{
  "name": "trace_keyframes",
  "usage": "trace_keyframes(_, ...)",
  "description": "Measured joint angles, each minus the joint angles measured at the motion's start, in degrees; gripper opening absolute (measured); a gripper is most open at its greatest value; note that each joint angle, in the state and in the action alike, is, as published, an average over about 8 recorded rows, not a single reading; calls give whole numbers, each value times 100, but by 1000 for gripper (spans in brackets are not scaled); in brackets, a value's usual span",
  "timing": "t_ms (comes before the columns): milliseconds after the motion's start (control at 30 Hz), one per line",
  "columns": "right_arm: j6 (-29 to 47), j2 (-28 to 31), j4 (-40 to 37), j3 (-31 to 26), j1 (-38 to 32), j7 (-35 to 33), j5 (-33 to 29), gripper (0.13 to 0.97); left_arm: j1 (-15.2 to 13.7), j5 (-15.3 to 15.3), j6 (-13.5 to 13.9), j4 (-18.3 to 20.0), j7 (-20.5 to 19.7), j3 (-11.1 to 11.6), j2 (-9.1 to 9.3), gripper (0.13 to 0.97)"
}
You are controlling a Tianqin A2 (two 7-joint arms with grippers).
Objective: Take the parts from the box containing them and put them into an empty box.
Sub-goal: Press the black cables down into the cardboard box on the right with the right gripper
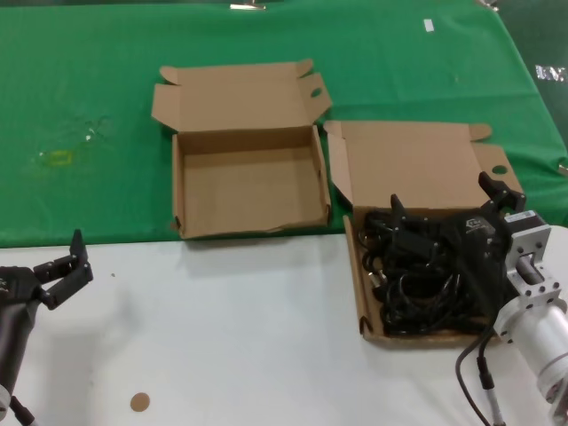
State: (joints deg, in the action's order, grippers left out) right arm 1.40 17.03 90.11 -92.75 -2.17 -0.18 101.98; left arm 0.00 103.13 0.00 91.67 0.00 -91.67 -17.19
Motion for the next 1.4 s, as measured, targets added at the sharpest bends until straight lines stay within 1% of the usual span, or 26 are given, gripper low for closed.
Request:
trace_keyframes(167, 0, 0, 0, 0, 0, 0, 0, 966, 0, 0, 0, 0, 0, 0, 0, 955)
trace_keyframes(433, 0, 0, 0, 0, 0, 0, 0, 966, 0, 0, 0, 0, 0, 0, 0, 879)
trace_keyframes(467, 0, 0, 0, 0, 0, 0, 0, 966, 0, 0, 0, 0, 0, 0, 0, 879)
trace_keyframes(733, -51, 41, 2, -52, 2, 31, 31, 966, 0, 0, 0, 0, 0, 0, 0, 732)
trace_keyframes(867, -154, 124, 6, -155, 0, 80, 94, 966, 0, 0, 0, 0, 0, 0, 0, 732)
trace_keyframes(1133, -397, 455, 11, -447, -76, 95, 307, 966, 0, 0, 0, 0, 0, 0, 0, 515)
trace_keyframes(1167, -422, 524, 12, -492, -95, 91, 342, 966, 0, 0, 0, 0, 0, 0, 0, 515)
trace_keyframes(1400, -354, 1113, -74, -715, -300, 108, 507, 966, 0, 0, 0, 0, 0, 0, 0, 346)
